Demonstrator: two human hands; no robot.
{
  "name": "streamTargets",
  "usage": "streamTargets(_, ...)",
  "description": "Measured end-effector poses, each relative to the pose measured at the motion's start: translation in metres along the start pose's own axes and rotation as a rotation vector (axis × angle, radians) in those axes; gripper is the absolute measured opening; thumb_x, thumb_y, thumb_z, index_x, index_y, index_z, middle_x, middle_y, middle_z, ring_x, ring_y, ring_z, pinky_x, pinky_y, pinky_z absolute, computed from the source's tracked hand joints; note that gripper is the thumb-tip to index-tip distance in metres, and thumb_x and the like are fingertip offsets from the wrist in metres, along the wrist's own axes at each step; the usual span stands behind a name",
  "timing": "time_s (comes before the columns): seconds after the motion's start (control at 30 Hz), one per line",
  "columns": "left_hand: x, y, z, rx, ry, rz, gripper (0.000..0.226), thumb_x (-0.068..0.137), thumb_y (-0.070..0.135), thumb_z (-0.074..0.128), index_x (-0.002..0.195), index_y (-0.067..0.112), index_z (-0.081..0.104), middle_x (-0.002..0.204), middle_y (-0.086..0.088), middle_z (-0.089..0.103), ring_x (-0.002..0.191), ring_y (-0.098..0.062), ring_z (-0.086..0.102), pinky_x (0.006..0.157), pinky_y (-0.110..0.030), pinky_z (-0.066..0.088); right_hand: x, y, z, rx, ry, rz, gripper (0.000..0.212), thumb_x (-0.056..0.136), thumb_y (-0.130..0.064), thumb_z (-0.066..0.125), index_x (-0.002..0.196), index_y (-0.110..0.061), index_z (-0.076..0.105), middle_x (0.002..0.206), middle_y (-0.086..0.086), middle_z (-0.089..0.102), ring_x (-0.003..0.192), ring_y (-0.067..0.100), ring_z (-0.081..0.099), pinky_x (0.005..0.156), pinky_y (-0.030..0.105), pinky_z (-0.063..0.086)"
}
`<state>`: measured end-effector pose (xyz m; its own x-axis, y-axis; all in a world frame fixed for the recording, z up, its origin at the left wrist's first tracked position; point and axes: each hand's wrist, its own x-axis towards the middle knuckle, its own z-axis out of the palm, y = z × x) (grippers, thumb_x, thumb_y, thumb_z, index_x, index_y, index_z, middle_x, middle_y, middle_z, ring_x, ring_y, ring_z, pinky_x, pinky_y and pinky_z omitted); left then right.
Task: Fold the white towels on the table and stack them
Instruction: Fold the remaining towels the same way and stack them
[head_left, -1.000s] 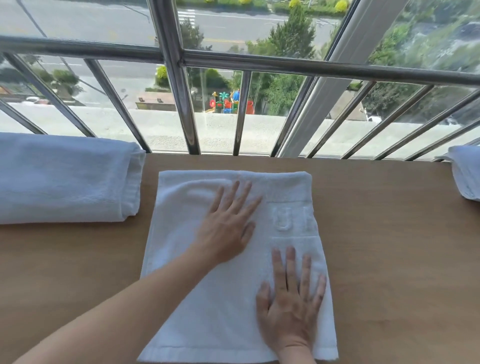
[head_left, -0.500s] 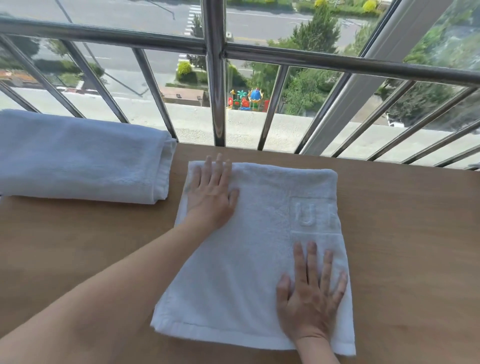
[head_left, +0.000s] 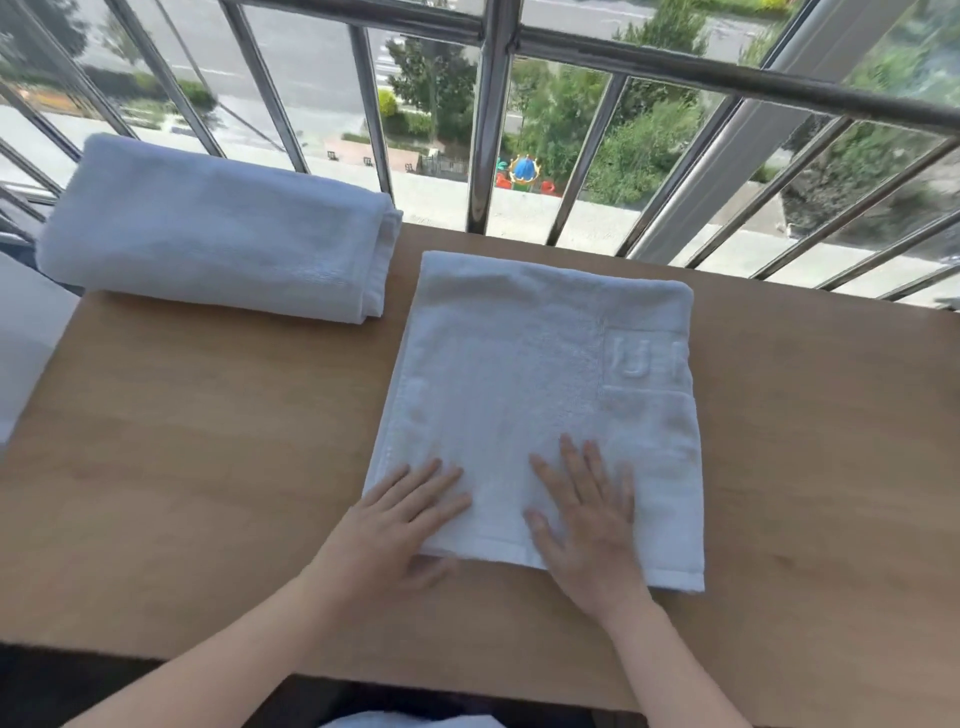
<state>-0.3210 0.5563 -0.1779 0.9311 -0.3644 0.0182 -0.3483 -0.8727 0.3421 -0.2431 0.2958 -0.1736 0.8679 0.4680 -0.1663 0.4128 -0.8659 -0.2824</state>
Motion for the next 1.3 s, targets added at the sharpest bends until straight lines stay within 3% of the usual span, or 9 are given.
streamTargets(0.2,-0.028,-0.008,-0.016,-0.217,0.284,-0.036,0.023,0.095,0.029,0.062,0.104,0.017,0.079,0.114,0.006,0.074,0.11,-0.016,0.069,0.089,-0.037,0.058,-0.022,-0.014,0.009,-0.061,-0.052,-0.135,0.067,0.092,-0.076,0.035,0.153,-0.05,0.023,0.167,-0.009,0.003,0.155,0.022,-0.004,0.12,0.058,-0.005)
streamTargets(0.33,-0.033,-0.009,-0.023,-0.2,0.243,-0.083,0.036,0.094,0.04,0.059,0.114,0.016,0.076,0.115,0.008,0.072,0.104,-0.016,0.066,0.086,-0.026,0.056,-0.024,-0.015,0.002,-0.063,0.0,-0.228,0.049,0.097,-0.057,0.042,0.144,-0.045,0.047,0.164,0.002,0.025,0.152,0.031,0.017,0.117,0.065,0.013)
streamTargets(0.47,-0.032,-0.01,-0.024,-0.26,0.301,-0.151,0.026,0.097,0.03,0.056,0.1,0.017,0.078,0.095,0.009,0.07,0.086,-0.016,0.06,0.068,-0.033,0.055,-0.024,-0.02,0.001,0.013,0.003,-0.216,0.042,0.102,-0.049,0.037,0.137,-0.039,0.058,0.16,0.0,0.031,0.152,0.024,0.019,0.118,0.06,0.014)
streamTargets(0.77,-0.041,-0.005,-0.039,-0.299,0.327,-0.058,0.024,0.098,0.026,0.057,0.105,0.017,0.079,0.092,0.009,0.067,0.084,-0.012,0.057,0.078,-0.019,0.049,-0.028,-0.017,0.004,0.08,0.062,-0.273,0.04,0.106,-0.044,0.035,0.144,-0.041,0.048,0.162,-0.002,0.029,0.152,0.02,0.019,0.119,0.059,0.013)
streamTargets(1.0,-0.041,-0.013,-0.032,-0.224,0.199,0.008,0.027,0.099,0.025,0.054,0.095,0.016,0.079,0.082,0.006,0.065,0.074,-0.018,0.059,0.067,-0.029,0.053,-0.03,-0.017,0.012,-0.062,0.052,-0.297,0.04,0.104,-0.048,0.04,0.14,-0.042,0.053,0.161,-0.003,0.033,0.15,0.023,0.026,0.116,0.062,0.018)
streamTargets(1.17,-0.02,-0.028,-0.038,-0.202,0.114,-0.041,0.024,0.095,0.041,0.058,0.079,0.026,0.069,0.085,0.015,0.059,0.081,-0.007,0.053,0.079,-0.026,0.047,-0.017,-0.024,0.0,0.052,0.094,-0.195,0.05,0.103,-0.057,0.031,0.144,-0.035,0.049,0.154,-0.008,0.041,0.143,0.019,0.038,0.116,0.05,0.021)
streamTargets(1.23,0.002,-0.031,-0.039,-0.213,0.158,-0.042,0.023,0.096,0.038,0.06,0.084,0.023,0.071,0.087,0.012,0.062,0.083,-0.01,0.055,0.082,-0.028,0.048,0.001,-0.026,-0.006,0.041,0.098,-0.073,0.055,0.103,-0.056,0.023,0.152,-0.033,0.037,0.159,-0.007,0.031,0.149,0.018,0.026,0.12,0.05,0.014)
streamTargets(1.3,0.031,-0.032,-0.04,-0.21,0.195,-0.026,0.02,0.097,0.033,0.06,0.093,0.019,0.074,0.094,0.007,0.067,0.089,-0.014,0.06,0.085,-0.032,0.05,0.021,-0.028,-0.008,0.034,0.064,0.082,0.063,0.1,-0.06,0.019,0.157,-0.033,0.022,0.166,-0.007,0.013,0.154,0.016,0.003,0.123,0.049,-0.003)
